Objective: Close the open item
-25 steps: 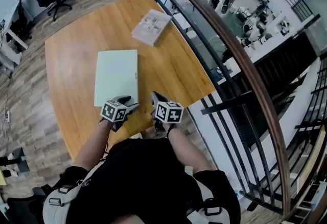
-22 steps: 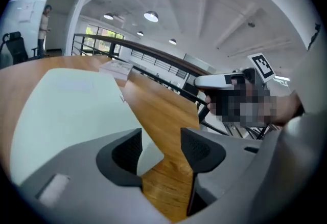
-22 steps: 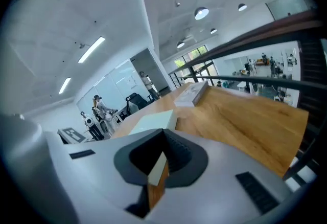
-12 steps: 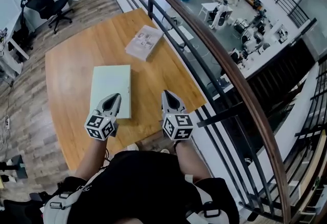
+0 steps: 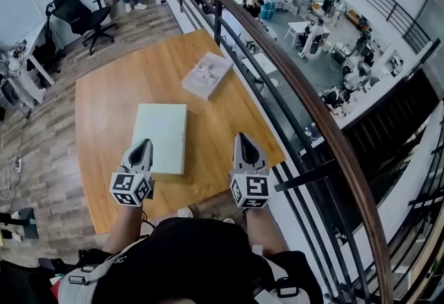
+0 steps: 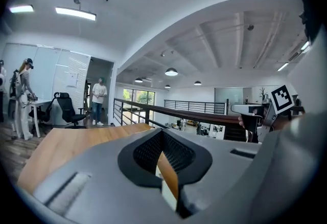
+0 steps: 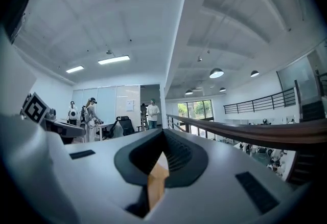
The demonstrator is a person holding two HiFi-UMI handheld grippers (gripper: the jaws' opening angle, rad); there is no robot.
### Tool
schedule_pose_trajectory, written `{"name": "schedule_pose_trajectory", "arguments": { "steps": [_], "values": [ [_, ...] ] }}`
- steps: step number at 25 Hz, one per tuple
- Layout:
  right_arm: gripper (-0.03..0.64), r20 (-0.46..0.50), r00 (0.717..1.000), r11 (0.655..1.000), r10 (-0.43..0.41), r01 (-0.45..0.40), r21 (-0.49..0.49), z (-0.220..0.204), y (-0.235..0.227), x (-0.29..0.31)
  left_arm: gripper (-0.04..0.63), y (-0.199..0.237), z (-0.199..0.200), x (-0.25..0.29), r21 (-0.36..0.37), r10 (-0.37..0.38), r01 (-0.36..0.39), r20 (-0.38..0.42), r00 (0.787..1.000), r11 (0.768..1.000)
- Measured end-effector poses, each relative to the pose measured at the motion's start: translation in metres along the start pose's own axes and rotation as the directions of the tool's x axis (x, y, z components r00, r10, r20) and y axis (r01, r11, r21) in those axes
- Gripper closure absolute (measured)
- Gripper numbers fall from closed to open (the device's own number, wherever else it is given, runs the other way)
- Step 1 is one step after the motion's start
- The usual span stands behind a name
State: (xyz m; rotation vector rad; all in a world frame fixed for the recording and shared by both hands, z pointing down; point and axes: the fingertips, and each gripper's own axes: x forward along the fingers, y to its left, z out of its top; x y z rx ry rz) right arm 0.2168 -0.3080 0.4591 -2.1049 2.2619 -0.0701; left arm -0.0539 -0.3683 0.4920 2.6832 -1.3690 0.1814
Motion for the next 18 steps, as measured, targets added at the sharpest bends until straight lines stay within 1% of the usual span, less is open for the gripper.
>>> {"name": "schedule_pose_trajectory", "arguments": {
  "steps": [4, 7, 14, 18],
  "values": [
    [0.614, -0.001, 1.0, 1.0, -0.005, 0.005, 0.009, 0.0, -0.005, 0.007, 0.593, 0.01, 0.001, -0.001, -0.005, 0.028, -0.028, 0.003, 1.0, 1.0],
    [0.614, -0.008, 1.0, 1.0, -0.004, 0.004, 0.014, 0.0, -0.009, 0.009, 0.592, 0.01, 0.004, 0.001, -0.008, 0.036, -0.035, 0.008, 0.999, 0.999],
    [0.614, -0.026, 0.998, 0.998, 0.063, -0.062, 0.024, -0.01, 0.01, 0.012, 0.592, 0.002, -0.008, 0.006, -0.015, 0.02, -0.02, -0.018, 1.0, 1.0],
    [0.614, -0.049, 0.996, 0.997, 0.073, -0.072, 0.017, -0.019, 0.021, 0.011, 0.592, -0.002, -0.014, 0.006, -0.018, 0.004, -0.005, -0.033, 0.999, 1.0]
  ]
}}
